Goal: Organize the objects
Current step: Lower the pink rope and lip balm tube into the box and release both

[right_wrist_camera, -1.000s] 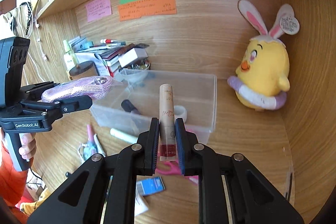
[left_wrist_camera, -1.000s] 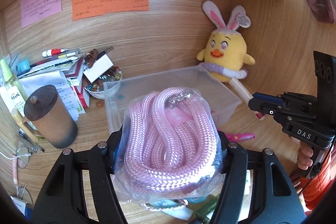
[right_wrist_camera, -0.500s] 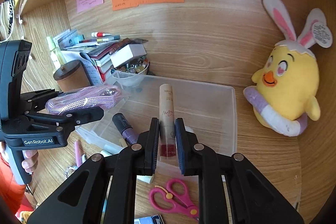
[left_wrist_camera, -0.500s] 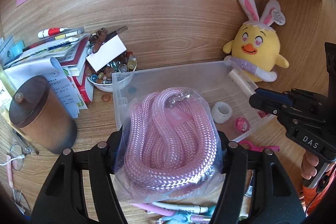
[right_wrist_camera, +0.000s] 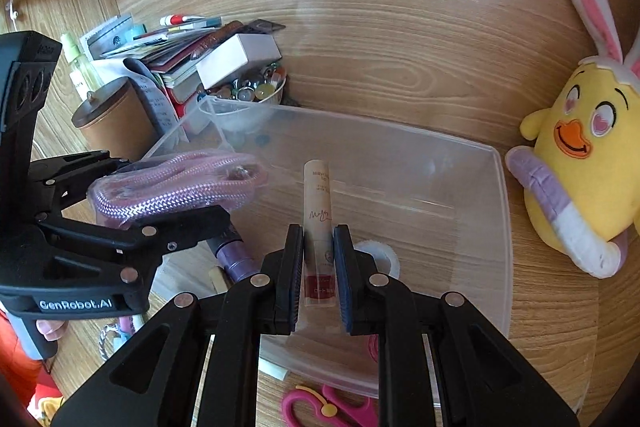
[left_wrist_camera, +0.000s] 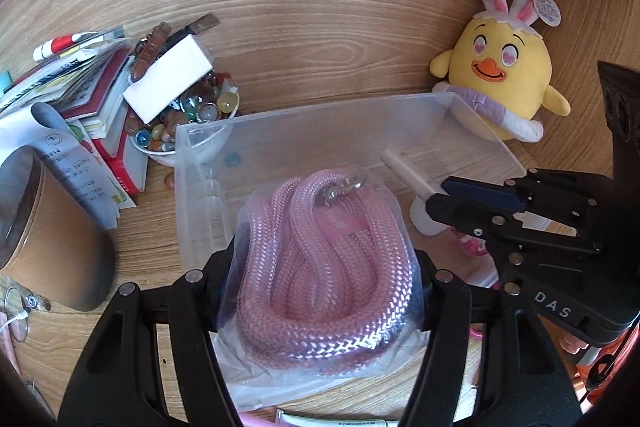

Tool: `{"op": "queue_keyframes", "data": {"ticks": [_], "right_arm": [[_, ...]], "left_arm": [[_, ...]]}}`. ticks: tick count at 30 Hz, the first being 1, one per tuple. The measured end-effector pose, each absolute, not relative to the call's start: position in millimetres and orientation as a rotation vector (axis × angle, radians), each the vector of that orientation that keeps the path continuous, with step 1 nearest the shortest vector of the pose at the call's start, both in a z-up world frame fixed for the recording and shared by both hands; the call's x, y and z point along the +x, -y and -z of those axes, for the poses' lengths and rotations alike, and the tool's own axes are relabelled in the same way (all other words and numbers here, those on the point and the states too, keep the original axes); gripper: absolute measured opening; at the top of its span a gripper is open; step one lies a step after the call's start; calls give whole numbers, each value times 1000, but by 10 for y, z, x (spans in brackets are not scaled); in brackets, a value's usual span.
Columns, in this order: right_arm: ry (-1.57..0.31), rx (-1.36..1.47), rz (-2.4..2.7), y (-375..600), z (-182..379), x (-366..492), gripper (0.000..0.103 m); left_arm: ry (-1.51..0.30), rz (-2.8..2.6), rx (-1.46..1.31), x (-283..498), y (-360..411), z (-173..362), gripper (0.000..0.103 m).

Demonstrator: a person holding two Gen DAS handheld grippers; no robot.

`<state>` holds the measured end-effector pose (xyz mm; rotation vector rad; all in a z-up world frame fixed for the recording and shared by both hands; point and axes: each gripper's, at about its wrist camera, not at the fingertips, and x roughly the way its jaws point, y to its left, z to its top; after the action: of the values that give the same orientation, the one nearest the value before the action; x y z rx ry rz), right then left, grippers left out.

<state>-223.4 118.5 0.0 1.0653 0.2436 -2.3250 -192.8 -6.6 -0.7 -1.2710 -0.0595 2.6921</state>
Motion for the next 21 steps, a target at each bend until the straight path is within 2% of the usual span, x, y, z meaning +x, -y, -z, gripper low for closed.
{"op": "queue_keyframes", "data": {"ticks": [8,10,12,16,18,21], "right_arm": [[-291,1080,2326,-1142,24,-2209,15],[-296,1077,2327,-1157,-1,-2172,20],[-289,1066,2334,-1196,-41,-2130,27],[-286,1021,2354,-1291,-160,-1992,34],[-292,991,2373,-1351,-223,-1904,43],[-303,937,2404,-1465,-322,-1729,53]], "left_arm": [[53,-2675,-1271,-1875,26,-18,65],[58,-2688,-1243,-1826,31,-83,68],[60,-2708,-1208,-1749,42,-170,77],[33,-2765,-1122,-1532,42,-345,86],[19,-2786,-1083,-1401,55,-415,94],[-29,-2826,-1033,-1183,43,-482,97]]}}
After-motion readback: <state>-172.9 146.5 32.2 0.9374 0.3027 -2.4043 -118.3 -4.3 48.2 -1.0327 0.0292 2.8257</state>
